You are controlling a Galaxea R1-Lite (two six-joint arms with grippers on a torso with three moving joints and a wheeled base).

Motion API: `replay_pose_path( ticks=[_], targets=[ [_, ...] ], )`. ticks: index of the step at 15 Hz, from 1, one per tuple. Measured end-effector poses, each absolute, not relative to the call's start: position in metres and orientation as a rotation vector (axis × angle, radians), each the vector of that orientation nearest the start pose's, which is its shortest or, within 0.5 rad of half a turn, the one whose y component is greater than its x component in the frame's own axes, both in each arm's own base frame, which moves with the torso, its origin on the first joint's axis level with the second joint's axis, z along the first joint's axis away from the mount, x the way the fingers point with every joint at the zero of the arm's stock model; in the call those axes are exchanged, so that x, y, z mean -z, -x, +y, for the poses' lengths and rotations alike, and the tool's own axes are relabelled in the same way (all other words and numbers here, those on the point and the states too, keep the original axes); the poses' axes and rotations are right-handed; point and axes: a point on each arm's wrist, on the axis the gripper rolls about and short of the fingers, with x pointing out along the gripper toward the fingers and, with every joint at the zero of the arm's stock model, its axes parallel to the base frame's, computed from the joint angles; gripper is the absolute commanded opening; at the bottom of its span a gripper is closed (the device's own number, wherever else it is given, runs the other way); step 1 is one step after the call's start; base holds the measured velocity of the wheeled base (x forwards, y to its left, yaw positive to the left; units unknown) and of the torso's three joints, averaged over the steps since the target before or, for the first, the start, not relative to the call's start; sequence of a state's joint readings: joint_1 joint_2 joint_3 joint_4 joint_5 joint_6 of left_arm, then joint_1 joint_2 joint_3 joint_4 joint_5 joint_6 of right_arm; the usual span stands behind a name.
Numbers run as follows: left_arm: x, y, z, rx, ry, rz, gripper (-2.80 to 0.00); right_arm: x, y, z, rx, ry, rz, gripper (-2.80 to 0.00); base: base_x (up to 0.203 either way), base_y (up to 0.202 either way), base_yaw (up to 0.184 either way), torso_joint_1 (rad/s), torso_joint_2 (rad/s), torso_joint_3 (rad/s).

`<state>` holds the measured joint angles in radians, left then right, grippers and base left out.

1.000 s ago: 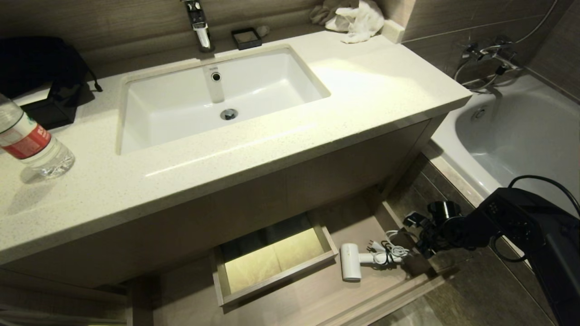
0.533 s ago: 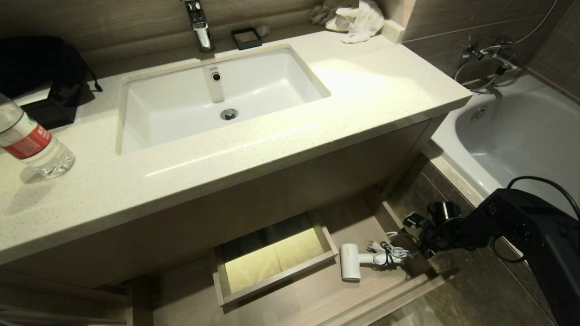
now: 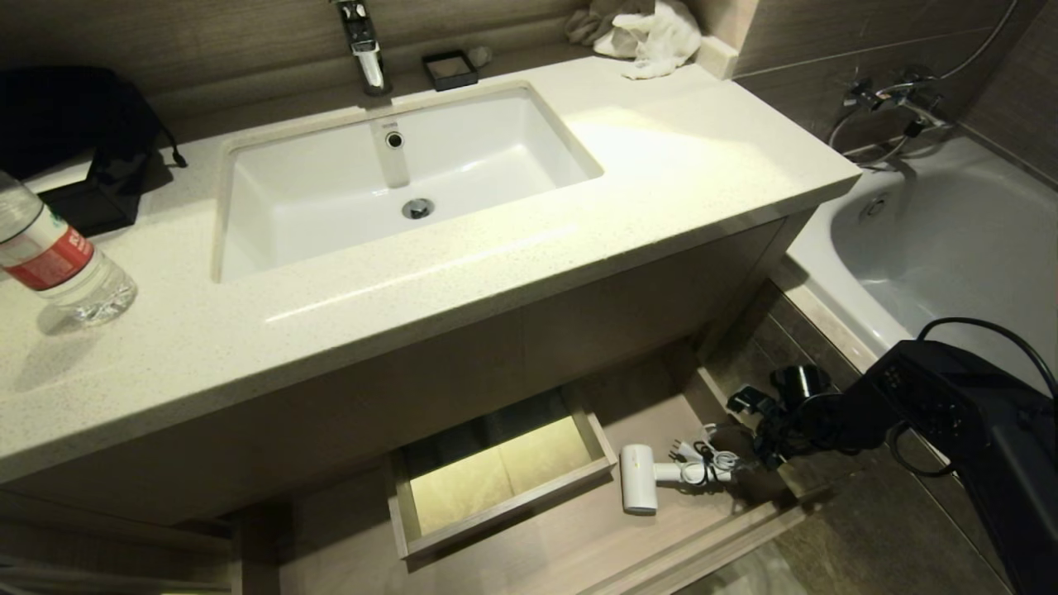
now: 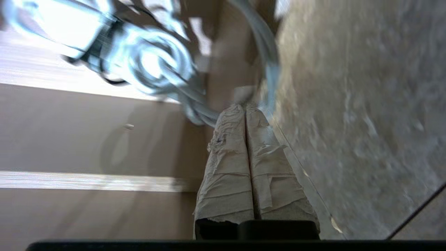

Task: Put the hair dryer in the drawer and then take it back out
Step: Put it into the drawer

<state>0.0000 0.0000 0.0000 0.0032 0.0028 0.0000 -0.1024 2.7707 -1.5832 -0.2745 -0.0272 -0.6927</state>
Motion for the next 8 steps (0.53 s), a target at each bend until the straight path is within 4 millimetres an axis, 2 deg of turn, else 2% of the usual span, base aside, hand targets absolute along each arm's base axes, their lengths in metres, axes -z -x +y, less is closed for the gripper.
replay_pose_path(
  ticks=[4,8],
  targets=[
    [-0.075,0.023,0.0,-0.003,0.0,0.003,-2.8,0.101,-0.476,-0.037,-0.226,0.621,0.897,-2.8,0.0,0.0,0.0,0.0,0.0,0.0],
    [-0.075,0.023,0.0,-0.003,0.0,0.003,-2.8,0.094,-0.477,-0.038,-0.222,0.63,0.892,-2.8,0.0,0.0,0.0,0.0,0.0,0.0]
  ],
)
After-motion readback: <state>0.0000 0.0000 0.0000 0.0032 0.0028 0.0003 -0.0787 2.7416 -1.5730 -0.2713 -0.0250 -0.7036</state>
